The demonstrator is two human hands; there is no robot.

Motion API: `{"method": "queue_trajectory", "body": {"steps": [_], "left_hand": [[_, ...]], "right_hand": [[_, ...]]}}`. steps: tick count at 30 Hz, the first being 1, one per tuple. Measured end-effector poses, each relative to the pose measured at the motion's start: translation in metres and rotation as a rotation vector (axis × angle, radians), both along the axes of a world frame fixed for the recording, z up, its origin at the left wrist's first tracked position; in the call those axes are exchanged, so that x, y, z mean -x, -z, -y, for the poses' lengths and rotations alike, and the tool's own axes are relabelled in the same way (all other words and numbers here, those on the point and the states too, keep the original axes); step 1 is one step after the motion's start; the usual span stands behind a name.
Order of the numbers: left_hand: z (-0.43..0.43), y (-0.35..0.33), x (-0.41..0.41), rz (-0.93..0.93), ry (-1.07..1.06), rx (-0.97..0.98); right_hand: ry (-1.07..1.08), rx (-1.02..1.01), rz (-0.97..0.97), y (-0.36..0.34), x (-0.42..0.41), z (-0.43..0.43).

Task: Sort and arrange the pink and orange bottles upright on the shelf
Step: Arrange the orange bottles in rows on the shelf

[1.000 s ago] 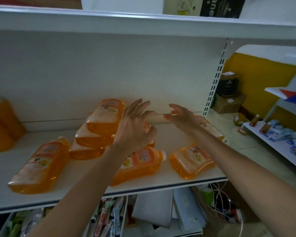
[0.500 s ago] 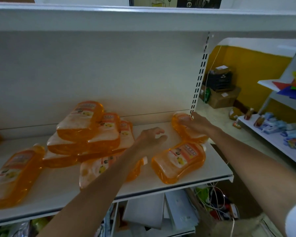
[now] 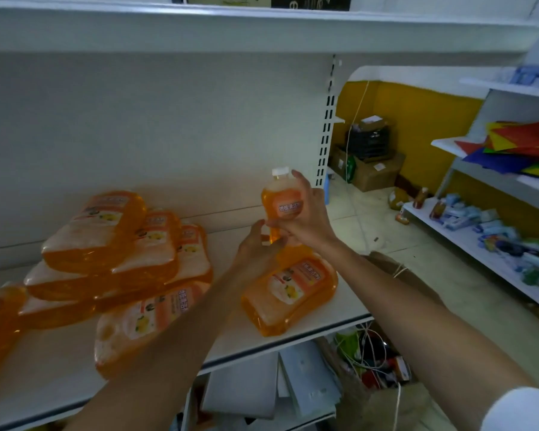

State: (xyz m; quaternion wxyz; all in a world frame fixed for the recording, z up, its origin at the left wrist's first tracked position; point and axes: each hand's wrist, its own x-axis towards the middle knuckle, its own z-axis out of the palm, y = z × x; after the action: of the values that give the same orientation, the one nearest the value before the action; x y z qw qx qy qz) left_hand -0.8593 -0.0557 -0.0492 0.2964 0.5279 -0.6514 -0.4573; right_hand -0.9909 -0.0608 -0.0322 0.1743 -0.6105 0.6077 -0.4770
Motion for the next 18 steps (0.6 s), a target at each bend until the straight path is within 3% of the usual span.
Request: {"method": "queue_trajectory", "body": {"steps": [9, 18], "left_hand": [[-0.003, 0.003, 0.002, 0.146, 0.164, 0.072], [0.004, 0.003, 0.002, 0.265, 0.205, 0.160]], "right_hand": [[-0.143, -0.058, -0.048, 0.001, 0.033, -0.033], [-0.003, 0.078, -0.080, 0.011, 0.026, -0.034]]}}
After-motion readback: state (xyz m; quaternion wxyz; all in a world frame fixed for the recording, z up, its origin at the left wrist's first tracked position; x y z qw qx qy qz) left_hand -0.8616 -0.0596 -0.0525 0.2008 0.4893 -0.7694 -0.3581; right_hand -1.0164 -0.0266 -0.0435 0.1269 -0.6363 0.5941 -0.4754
